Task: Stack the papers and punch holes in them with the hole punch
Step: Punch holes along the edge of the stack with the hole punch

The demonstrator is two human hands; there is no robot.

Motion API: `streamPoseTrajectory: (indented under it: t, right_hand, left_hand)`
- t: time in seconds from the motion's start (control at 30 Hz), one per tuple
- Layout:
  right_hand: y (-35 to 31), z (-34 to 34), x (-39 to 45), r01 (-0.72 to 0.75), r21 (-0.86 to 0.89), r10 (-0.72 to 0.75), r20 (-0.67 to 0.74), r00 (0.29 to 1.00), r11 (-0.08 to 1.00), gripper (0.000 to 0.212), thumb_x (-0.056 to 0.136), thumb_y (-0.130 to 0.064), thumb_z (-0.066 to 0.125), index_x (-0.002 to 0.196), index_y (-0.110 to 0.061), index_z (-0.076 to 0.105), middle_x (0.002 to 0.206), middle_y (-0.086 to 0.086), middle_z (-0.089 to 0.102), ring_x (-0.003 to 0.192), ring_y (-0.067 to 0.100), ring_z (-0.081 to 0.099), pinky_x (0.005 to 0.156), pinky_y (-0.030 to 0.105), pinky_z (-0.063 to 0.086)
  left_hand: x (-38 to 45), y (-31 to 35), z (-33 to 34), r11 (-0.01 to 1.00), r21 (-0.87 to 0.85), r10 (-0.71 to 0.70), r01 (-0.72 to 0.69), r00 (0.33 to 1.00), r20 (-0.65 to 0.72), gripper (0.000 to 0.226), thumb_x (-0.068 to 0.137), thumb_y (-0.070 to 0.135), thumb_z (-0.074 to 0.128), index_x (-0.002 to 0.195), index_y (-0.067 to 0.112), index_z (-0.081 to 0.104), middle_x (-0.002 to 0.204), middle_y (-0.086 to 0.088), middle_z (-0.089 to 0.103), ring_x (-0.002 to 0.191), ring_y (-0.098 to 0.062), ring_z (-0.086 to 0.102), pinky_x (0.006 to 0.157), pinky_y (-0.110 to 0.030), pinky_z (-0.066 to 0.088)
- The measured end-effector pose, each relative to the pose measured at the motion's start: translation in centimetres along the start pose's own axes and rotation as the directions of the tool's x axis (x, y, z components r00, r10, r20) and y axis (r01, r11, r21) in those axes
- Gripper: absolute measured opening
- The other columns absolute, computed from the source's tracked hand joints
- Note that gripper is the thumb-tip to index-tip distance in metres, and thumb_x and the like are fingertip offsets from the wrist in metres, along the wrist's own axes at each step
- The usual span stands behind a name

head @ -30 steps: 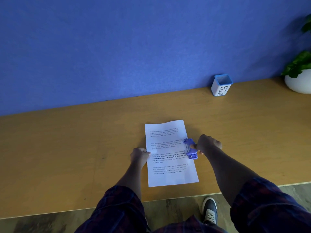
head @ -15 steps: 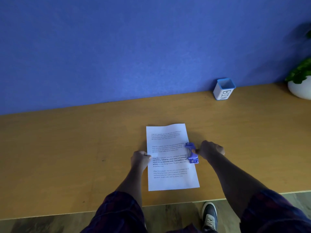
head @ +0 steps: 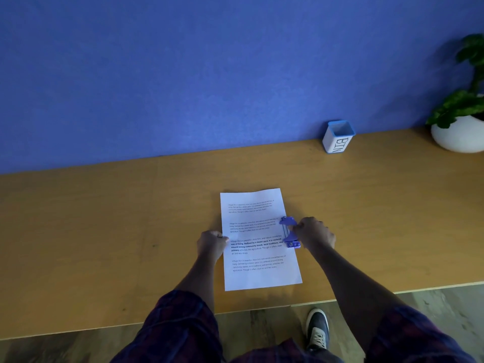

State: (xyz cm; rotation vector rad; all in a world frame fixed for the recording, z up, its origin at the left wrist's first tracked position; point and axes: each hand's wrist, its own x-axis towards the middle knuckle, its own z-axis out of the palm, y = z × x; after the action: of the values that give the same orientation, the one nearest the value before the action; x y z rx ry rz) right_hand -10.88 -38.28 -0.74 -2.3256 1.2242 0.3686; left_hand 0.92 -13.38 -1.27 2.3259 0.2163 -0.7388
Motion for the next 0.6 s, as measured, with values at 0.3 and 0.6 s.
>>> streamPoseTrajectory:
  t: [0.3,0.6]
  right_hand:
    - [0.5,0.7,-1.2,0.006,0.203,0.0,-0.031,1.0,0.979,0.027,0.085,-0.051,0.059,0.082,-0.026,0.068,0.078,-0.001,0.072,0.074,0.025,0.069,0.064,0.029,0.048]
    - [0.5,1.7,-1.0,0.022,0.41,-0.001,-0.05,0.999,0.912,0.015,0.088,-0.031,0.068,0.076,-0.021,0.068,0.064,-0.003,0.069,0.055,0.011,0.067,0.051,0.025,0.046]
  left_hand:
    - [-0.2,-0.5,0.3,0.999,-0.011,0.031,-0.031,0.999,-0.034,0.011,0.089,0.019,0.07,0.08,0.015,0.073,0.081,-0.007,0.072,0.07,-0.021,0.061,0.063,-0.025,0.046]
    - [0.1,-0.4,0.3,1.0,0.002,0.029,-0.029,1.0,-0.008,0.012,0.091,0.02,0.068,0.084,0.012,0.074,0.083,-0.003,0.073,0.07,-0.018,0.063,0.061,-0.024,0.047]
